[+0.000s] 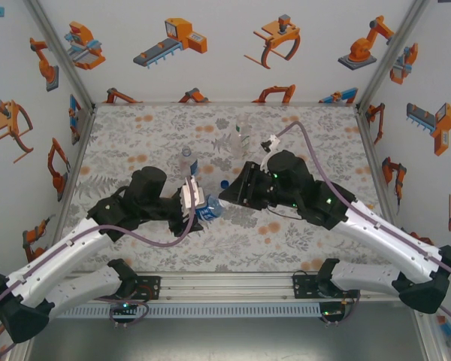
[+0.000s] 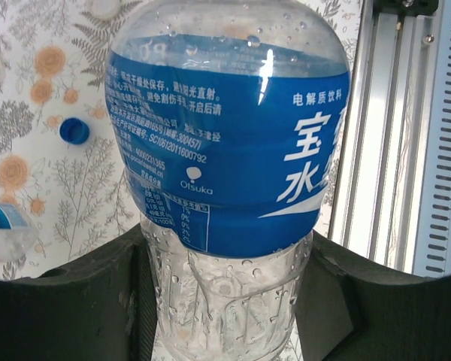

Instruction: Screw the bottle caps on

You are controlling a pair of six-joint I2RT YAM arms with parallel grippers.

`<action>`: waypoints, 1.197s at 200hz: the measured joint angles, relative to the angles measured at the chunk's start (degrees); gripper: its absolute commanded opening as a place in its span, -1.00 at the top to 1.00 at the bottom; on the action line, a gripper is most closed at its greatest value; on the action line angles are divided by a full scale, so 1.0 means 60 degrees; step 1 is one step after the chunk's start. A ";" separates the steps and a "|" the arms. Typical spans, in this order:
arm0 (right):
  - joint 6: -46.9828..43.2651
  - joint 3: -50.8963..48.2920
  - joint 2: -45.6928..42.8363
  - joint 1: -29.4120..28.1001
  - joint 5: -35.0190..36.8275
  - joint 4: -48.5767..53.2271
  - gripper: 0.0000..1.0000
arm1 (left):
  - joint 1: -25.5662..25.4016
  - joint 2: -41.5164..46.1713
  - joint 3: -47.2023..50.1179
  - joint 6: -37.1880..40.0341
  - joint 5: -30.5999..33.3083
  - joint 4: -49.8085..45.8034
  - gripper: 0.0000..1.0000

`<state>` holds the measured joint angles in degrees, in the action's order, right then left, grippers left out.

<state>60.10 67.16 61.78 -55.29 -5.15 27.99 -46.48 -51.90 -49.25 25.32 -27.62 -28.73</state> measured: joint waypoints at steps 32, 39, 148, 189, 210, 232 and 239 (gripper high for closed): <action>-0.2874 0.0036 -0.0382 0.0055 -0.0393 -0.0237 -0.02 | -0.0007 0.0124 0.0000 0.0087 -0.0164 0.0066 1.00; -0.3461 0.0036 -0.0488 0.0062 -0.0525 -0.0321 -0.02 | -0.0007 0.0153 0.0000 0.0095 -0.0186 0.0062 1.00; -1.2116 0.0849 -0.0076 0.0259 -0.5187 0.0168 -0.05 | -0.0007 0.0477 -0.0357 0.0157 -0.1133 -0.1013 1.00; -1.3500 0.0852 0.0029 0.0259 -0.5767 0.0372 0.03 | -0.0007 0.0557 -0.0401 0.0157 -0.1410 -0.1166 1.00; -1.3657 0.0852 0.0033 0.0259 -0.6011 0.0226 0.08 | -0.0007 0.0557 -0.0401 0.0157 -0.1439 -0.1191 1.00; -1.3672 0.0827 0.0033 0.0259 -0.6160 0.0007 0.16 | -0.0007 0.0554 -0.0401 0.0157 -0.1479 -0.1220 1.00; -1.3668 0.0816 0.0033 0.0259 -0.6189 -0.0058 0.18 | -0.0007 0.0554 -0.0401 0.0160 -0.1497 -0.1224 1.00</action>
<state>-21.91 72.05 61.98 -53.74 -42.28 27.64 -46.52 -48.58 -51.66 26.28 -36.60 -36.07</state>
